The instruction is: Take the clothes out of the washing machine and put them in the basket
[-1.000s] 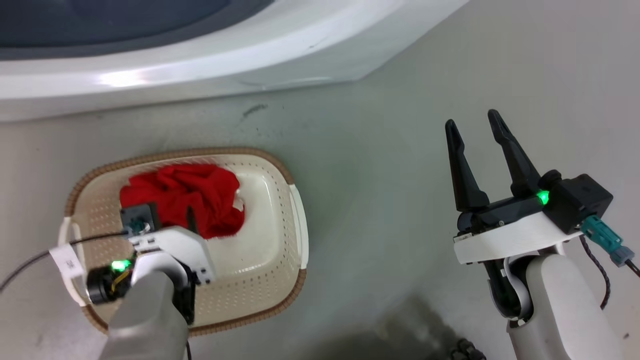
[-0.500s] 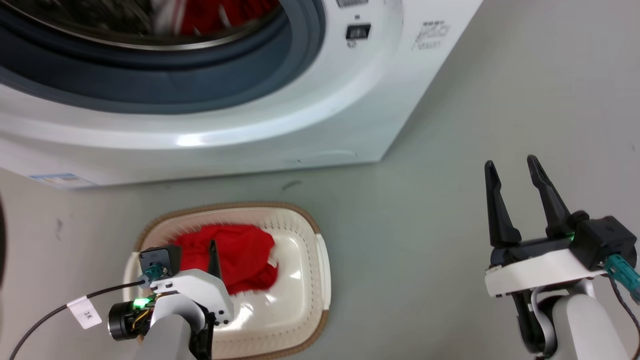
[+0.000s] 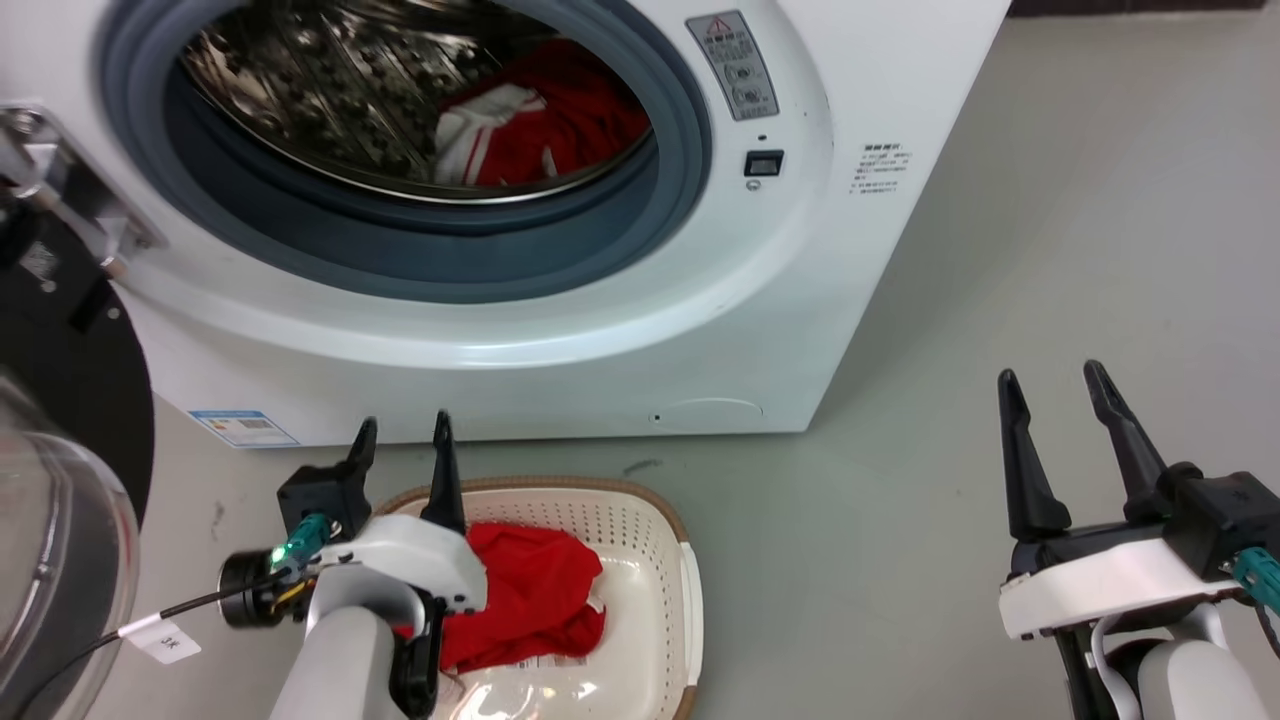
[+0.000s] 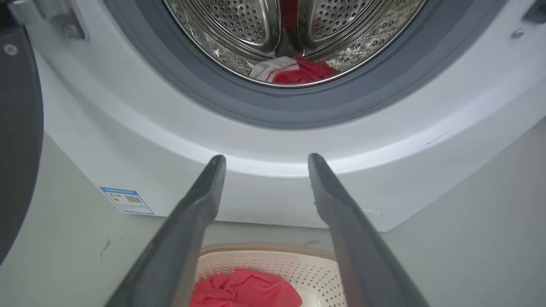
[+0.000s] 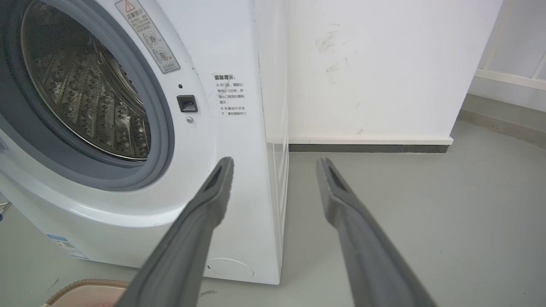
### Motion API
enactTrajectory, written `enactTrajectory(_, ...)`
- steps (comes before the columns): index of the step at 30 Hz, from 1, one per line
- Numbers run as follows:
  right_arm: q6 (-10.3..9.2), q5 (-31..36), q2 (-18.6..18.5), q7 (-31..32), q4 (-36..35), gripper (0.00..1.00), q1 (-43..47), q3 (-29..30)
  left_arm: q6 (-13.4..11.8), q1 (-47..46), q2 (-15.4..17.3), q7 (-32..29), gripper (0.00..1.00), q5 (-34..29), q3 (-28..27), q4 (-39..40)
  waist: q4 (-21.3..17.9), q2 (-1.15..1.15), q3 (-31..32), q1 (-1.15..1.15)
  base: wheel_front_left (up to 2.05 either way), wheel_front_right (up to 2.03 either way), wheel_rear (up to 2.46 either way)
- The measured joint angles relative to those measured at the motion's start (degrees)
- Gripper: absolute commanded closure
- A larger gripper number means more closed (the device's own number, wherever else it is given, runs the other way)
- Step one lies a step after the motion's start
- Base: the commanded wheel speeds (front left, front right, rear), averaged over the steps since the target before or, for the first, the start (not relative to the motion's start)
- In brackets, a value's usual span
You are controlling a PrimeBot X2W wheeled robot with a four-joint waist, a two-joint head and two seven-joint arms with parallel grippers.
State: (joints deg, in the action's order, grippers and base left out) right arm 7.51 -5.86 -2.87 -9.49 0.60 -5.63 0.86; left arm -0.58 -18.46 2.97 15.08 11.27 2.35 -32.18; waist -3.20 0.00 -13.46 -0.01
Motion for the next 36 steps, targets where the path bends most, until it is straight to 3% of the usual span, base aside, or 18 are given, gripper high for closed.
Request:
enactTrajectory(7, 0.0, 0.0, 0.0, 1.3, -1.7, 0.0, 1.9, 0.7, -1.1, 0.1, -0.1, 0.0, 0.0, -0.6, 2.5, 8.1, 0.9, 0.0, 2.3, 0.0, 0.0, 0.0, 0.0)
enactTrajectory(12, 0.0, 0.0, 0.0, 2.0, -3.0, 0.0, 2.4, 0.6, -1.5, -3.3, -0.1, 0.0, 0.0, -0.7, 3.0, 8.4, 1.0, 0.0, 2.0, 0.0, 0.0, 0.0, 0.0)
enactTrajectory(19, 0.0, -0.2, 0.0, 2.5, -5.5, 0.0, 2.1, -0.9, -0.5, -12.9, 0.1, 0.0, 0.0, -2.0, 2.3, 2.1, 0.2, 0.0, -0.6, 0.0, 0.0, 0.0, 0.0)
enactTrajectory(26, 0.0, -1.8, 0.0, 2.1, -7.0, 0.0, 0.0, -3.0, 0.2, -24.5, 2.5, 0.0, 0.0, -2.5, 1.8, -8.1, -1.8, 0.0, -5.8, 0.01, 0.0, 0.0, 0.0)
enactTrajectory(36, 0.0, -5.3, -0.1, -1.0, -6.2, 0.0, -5.0, -6.5, -0.3, -44.0, 8.6, -2.6, 0.0, -3.2, 0.9, -19.7, -5.8, 0.0, -16.7, 0.02, 0.0, 0.0, 0.0)
